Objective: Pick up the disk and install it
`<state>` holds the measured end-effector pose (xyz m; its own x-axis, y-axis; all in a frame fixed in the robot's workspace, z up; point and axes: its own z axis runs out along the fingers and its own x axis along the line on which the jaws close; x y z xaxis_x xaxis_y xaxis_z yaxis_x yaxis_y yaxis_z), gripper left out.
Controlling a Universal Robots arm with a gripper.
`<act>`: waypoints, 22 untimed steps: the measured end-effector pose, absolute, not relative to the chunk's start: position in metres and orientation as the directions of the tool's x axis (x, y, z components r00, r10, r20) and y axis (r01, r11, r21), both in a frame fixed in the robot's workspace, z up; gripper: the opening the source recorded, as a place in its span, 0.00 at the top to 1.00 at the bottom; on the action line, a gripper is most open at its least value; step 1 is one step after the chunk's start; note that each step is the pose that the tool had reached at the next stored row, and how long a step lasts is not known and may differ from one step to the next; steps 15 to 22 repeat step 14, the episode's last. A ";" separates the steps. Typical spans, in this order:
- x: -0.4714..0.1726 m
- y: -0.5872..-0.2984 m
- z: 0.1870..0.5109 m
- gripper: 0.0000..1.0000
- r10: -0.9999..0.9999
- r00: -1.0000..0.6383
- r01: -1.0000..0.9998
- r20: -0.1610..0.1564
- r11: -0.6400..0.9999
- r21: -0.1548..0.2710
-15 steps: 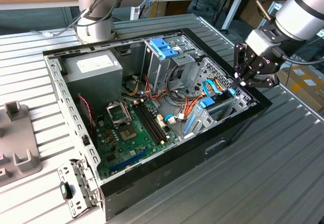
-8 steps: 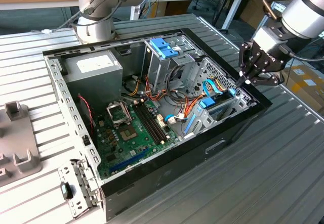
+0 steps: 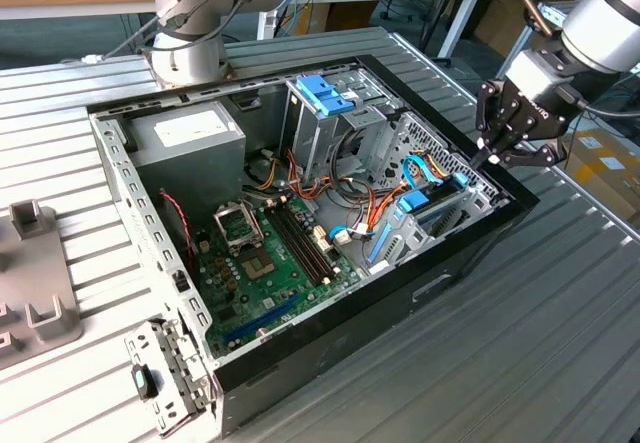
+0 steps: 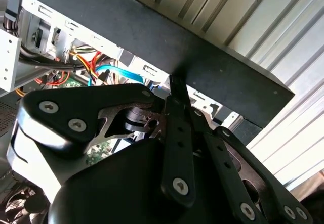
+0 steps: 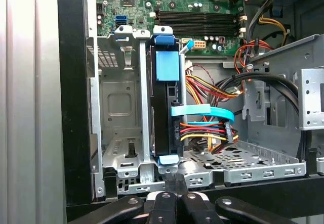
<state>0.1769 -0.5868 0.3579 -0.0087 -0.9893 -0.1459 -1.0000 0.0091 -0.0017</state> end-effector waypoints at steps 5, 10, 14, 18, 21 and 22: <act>0.176 -0.587 0.364 0.89 -0.989 -0.008 -1.000 -0.146 0.009 -0.003; 0.176 -0.587 0.371 0.89 -0.989 -0.008 -1.000 -0.146 0.009 -0.004; 0.176 -0.587 0.371 0.89 -0.989 -0.008 -1.000 -0.146 0.009 -0.004; 0.176 -0.587 0.371 0.89 -0.989 -0.008 -1.000 -0.146 0.009 -0.004; 0.176 -0.587 0.371 0.89 -0.989 -0.008 -1.000 -0.146 0.009 -0.004; 0.176 -0.587 0.371 0.89 -0.989 -0.008 -1.000 -0.146 0.009 -0.004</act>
